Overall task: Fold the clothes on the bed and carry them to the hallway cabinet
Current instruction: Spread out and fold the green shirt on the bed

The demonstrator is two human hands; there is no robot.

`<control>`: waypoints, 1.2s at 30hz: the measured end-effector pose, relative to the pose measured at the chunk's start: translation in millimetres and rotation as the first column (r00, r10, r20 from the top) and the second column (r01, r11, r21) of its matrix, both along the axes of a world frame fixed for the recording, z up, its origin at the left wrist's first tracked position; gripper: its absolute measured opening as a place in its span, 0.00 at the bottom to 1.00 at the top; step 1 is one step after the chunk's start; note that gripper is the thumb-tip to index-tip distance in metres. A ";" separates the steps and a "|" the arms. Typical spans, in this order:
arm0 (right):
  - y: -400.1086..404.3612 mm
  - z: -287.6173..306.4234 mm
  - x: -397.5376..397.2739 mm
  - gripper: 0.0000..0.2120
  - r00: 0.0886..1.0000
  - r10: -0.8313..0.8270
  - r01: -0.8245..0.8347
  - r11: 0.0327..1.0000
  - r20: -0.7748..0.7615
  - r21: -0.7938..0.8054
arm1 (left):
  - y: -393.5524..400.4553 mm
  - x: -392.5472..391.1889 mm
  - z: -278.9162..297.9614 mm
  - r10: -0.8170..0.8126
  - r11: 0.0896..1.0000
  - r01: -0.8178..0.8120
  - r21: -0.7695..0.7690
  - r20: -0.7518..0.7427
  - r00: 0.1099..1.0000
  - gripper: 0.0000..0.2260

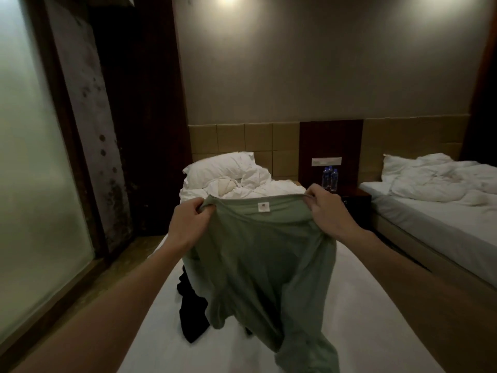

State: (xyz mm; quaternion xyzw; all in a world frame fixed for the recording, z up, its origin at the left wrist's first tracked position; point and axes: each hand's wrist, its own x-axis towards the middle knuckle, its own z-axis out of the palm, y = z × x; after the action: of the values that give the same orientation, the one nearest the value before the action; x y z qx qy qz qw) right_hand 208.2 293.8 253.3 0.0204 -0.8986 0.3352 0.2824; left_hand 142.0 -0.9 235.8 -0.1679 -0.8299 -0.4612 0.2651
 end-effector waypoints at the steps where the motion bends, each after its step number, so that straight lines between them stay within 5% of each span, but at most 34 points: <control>1: -0.8 10.9 10.9 0.08 0.999 0.024 -0.025 0.999 -0.029 -0.029 | -1.0 7.9 8.0 0.031 1.000 -0.031 -0.001 -0.044 0.999 0.10; 7: 9.4 73.2 83.9 0.19 0.970 0.232 -0.237 0.969 0.074 0.070 | -8.2 60.0 65.2 0.207 0.978 -0.200 0.050 -0.240 0.949 0.15; 12: 28.6 98.3 107.6 0.05 0.978 0.150 -0.134 0.984 -0.147 0.115 | -12.1 82.3 98.6 0.300 0.950 -0.309 0.037 -0.373 0.878 0.15; 19: 49.3 76.1 86.9 0.04 0.979 0.013 -0.024 0.998 -0.206 -0.052 | -2.6 57.5 97.8 0.300 0.922 -0.373 -0.106 -0.416 0.858 0.19; 27: 67.5 3.2 -24.4 0.08 0.999 -0.001 0.009 0.978 0.041 -0.206 | 27.7 -55.3 15.8 0.341 0.852 -0.437 -0.287 -0.329 0.880 0.24; 36: 87.3 -145.2 -201.1 0.06 0.959 -0.210 0.227 0.971 0.189 -0.072 | 79.2 -235.4 -152.6 0.309 0.810 -0.286 -0.512 -0.041 0.950 0.23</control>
State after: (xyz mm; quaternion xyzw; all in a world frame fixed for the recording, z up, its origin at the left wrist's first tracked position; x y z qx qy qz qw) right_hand 7.0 381.1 108.2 -0.1227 -0.9006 0.3439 0.2360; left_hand -93.5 78.3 83.2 -0.0901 -0.9440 -0.1804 0.2613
